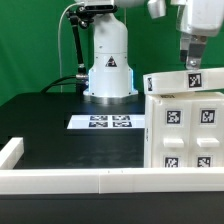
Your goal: Assemble cabinet
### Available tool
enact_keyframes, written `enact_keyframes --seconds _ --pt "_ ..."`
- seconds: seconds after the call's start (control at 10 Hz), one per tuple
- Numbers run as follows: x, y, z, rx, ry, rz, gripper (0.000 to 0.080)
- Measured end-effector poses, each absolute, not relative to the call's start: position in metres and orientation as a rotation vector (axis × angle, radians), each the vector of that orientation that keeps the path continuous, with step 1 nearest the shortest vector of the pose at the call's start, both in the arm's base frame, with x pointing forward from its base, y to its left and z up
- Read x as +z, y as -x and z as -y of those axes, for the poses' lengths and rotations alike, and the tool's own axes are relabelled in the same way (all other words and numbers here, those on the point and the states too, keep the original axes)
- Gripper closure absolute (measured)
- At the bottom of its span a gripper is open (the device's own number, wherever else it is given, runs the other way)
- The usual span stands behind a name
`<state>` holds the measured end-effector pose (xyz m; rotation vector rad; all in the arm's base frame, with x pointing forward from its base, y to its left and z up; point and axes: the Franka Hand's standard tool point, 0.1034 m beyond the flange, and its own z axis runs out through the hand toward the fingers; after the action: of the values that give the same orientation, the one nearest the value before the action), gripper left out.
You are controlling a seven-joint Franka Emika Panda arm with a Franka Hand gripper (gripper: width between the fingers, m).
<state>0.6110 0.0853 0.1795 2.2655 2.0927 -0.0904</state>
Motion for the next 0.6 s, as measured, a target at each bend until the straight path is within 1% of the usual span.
enact_keyframes --seconds 0.3,0.6 --pt "0.175 -0.609 -0.092 -0.095 -2.266 -2.102 0.0003" --pt "0.162 -0.607 -0.092 -0.122 -2.293 -2.080 0.0003"
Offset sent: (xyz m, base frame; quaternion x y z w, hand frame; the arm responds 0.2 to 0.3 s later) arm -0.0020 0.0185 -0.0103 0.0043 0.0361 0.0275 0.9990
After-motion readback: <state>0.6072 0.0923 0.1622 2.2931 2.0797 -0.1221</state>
